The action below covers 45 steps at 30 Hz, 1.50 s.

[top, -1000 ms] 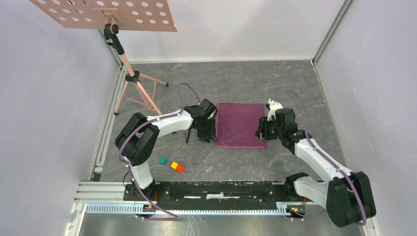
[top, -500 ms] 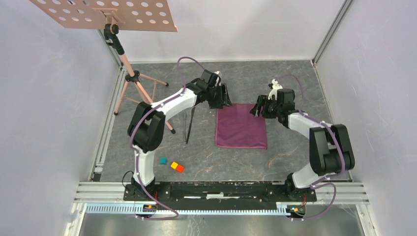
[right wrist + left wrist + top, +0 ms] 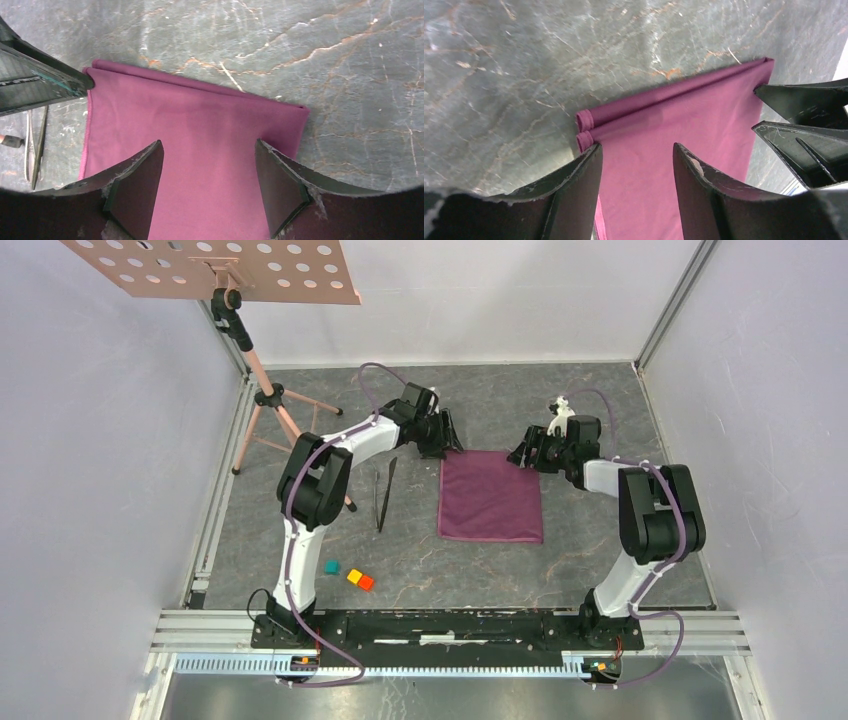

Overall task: Fold the napkin into a case and place the utensils inside
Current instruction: Smooth out the square-folded napkin at the center of the board.

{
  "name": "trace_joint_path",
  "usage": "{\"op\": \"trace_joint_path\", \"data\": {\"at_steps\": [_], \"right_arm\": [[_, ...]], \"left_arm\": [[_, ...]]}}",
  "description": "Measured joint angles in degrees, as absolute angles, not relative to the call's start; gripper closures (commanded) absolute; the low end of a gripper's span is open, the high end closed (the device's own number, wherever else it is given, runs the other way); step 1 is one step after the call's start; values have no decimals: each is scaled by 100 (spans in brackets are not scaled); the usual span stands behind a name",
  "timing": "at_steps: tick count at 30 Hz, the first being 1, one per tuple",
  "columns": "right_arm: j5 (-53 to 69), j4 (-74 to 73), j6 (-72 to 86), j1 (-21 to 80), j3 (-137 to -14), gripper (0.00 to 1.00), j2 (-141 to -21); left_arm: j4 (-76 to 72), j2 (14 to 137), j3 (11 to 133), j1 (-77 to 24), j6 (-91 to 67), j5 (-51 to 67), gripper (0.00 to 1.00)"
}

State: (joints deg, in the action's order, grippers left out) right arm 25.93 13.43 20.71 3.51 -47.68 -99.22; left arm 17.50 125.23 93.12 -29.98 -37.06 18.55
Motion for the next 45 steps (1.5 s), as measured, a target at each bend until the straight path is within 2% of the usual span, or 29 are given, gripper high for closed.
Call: {"op": "trace_joint_path", "data": {"at_steps": [8, 20, 36, 41, 45], "right_arm": [[2687, 1428, 1896, 145, -5105, 26, -10407], [2856, 1260, 1857, 143, -5319, 25, -10162], [2794, 1404, 1887, 141, -5502, 25, -10768], [2574, 1149, 1640, 158, -5758, 18, -10844], [2239, 486, 1422, 266, -5909, 17, -10545]], "left_arm": [[1616, 12787, 9456, -2884, -3708, 1852, 37], [1874, 12798, 9712, -2926, -3706, 2001, 27], [1597, 13017, 9745, -2867, -3717, 2335, 25], [1684, 13047, 9854, -2792, -3706, 2274, 20], [1940, 12927, 9863, -2827, -3697, 2241, 17]]}}
